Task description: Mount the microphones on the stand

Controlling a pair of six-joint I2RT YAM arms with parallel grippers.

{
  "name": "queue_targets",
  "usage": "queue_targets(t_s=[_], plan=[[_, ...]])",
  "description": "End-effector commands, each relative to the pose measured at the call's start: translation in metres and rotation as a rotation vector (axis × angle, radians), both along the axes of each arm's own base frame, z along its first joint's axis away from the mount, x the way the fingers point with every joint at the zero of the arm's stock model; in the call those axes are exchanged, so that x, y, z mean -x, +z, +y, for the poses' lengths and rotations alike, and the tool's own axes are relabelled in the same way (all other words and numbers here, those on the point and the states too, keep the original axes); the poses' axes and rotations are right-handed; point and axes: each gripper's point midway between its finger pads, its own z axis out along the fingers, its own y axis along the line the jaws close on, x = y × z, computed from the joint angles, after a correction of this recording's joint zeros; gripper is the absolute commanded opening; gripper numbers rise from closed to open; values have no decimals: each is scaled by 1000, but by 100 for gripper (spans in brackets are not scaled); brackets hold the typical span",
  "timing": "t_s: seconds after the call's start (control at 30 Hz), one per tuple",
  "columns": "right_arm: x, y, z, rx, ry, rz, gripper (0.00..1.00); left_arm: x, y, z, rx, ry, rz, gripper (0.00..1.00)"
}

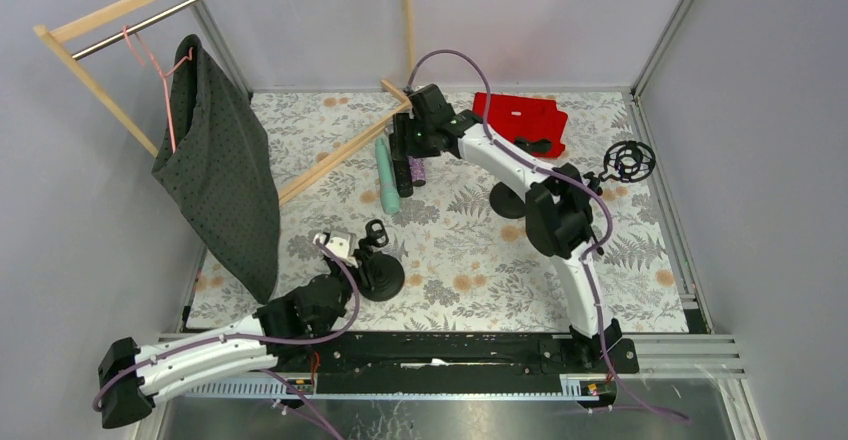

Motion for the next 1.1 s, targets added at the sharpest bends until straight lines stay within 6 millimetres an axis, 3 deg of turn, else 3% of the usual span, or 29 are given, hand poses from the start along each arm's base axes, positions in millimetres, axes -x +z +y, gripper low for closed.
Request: queue_targets(t_s=[0.0,0.2,0.5,0.9,1.07], plan=[[-26,13,12,29,6,-91,62,-7,29,-6,107,33,-35,0],[-43,-6,14,77,-6,-120,62,-7,30,-4,123,40,-43,0],[-51,-30,14,117,-8,-117,57,-4,34,1,164,42,-57,0],[-74,-21,-10,217,-134,-221,56,-5,32,-2,145,38,-52,0],[-78,-24,-8,216,-133,-207,56,-5,31,-2,141,35,-51,0]])
